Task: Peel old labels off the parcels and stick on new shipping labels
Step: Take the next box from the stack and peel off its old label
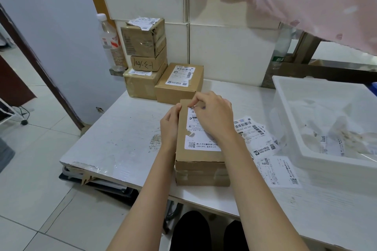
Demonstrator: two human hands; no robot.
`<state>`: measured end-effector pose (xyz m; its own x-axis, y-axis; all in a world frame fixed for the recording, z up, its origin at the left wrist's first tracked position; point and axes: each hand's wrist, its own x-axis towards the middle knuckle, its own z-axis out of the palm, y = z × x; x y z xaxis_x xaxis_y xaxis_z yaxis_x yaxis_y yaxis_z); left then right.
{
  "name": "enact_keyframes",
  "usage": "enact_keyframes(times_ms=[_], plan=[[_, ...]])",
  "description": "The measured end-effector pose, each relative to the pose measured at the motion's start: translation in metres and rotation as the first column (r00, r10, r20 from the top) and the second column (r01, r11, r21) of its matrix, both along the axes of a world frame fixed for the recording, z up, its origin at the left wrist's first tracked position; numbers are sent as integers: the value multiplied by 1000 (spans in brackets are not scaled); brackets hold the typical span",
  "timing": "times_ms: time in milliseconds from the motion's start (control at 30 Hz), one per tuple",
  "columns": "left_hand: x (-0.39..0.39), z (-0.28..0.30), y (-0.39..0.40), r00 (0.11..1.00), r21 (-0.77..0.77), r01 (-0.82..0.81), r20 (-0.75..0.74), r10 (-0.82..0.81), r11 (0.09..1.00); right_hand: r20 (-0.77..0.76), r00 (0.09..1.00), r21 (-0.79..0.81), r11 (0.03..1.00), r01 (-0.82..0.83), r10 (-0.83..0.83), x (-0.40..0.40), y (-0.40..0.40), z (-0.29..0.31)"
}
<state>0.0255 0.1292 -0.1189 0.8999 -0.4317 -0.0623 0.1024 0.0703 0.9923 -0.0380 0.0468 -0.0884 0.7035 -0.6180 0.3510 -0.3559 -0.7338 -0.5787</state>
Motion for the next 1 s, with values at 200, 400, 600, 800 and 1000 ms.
enact_keyframes(times_ms=[200,400,600,800,1000], plan=[[-1,-3,-1,1000,10,27,0,-27,1000,-7,1000,75,997,27,-27,-11,4,8],[-2,0,-1,999,29,40,11,-40,999,51,999,157,988,-14,6,-16,5,11],[-2,-2,-1,999,43,18,51,-20,999,-38,999,42,999,15,-13,-8,2,6],[-2,-3,-1,999,19,15,47,-16,1000,-138,990,45,999,5,1,4,-5,15],[-4,-4,-3,999,-7,11,31,-10,1000,-124,992,-19,1000,13,-15,3,-6,5]])
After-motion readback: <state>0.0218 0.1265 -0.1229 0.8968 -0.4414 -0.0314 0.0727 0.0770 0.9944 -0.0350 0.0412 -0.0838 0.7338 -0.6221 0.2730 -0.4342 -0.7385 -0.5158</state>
